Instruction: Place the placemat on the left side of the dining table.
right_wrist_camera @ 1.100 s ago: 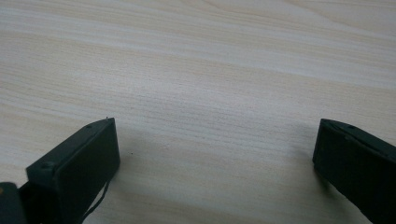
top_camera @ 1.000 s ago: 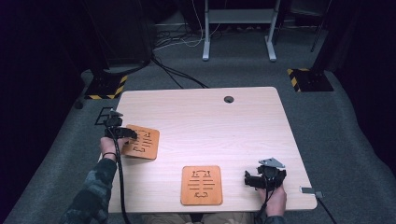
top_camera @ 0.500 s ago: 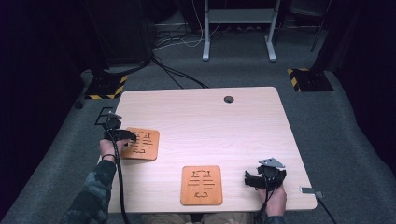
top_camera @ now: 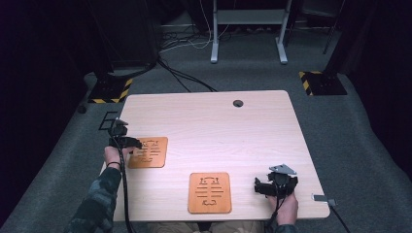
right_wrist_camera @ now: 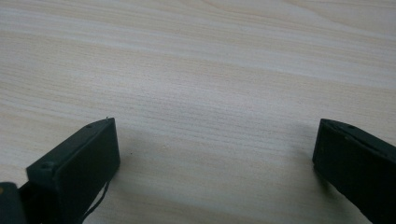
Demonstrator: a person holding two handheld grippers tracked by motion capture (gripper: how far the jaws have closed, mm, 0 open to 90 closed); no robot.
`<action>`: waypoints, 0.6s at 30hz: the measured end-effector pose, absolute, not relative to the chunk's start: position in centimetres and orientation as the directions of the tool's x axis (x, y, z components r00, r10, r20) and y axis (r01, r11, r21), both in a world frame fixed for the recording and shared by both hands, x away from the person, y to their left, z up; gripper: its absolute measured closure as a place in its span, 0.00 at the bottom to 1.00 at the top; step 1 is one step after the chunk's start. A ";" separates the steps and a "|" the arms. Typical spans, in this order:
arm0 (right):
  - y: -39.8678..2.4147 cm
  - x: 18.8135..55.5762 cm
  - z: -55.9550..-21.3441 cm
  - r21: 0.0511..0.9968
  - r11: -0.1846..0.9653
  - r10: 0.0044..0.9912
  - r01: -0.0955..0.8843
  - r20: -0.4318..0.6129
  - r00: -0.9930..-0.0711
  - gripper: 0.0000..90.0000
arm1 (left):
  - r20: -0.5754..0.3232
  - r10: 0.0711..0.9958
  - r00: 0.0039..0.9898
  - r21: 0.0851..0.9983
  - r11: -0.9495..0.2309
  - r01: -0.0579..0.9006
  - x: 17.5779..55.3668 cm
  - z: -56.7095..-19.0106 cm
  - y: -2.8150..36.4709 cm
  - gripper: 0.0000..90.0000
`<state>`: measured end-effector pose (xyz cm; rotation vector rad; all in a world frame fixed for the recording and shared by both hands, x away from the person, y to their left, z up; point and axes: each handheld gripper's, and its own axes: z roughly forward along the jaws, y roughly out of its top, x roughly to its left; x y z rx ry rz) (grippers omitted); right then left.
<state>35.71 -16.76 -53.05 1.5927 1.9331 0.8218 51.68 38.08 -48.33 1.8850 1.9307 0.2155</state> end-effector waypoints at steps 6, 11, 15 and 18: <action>-16.8 35.7 -53.1 0.721 0.133 0.982 0.680 -0.001 -0.191 0.00 | -0.171 0.985 0.024 0.406 0.048 0.913 51.7 -48.6 38.0 0.52; -16.8 35.7 -53.1 0.721 0.133 0.982 0.680 -0.002 -0.191 0.00 | -0.173 0.985 0.016 0.413 0.058 0.909 51.6 -48.7 38.0 0.44; -16.8 35.7 -53.1 0.721 0.133 0.982 0.680 -0.002 -0.190 0.00 | -0.147 0.989 0.031 0.429 0.036 0.903 51.1 -48.4 37.8 0.35; -16.7 35.7 -53.0 0.719 0.126 0.983 0.683 0.003 -0.184 0.00 | -0.144 0.989 0.037 0.441 0.030 0.897 50.8 -48.1 37.8 0.29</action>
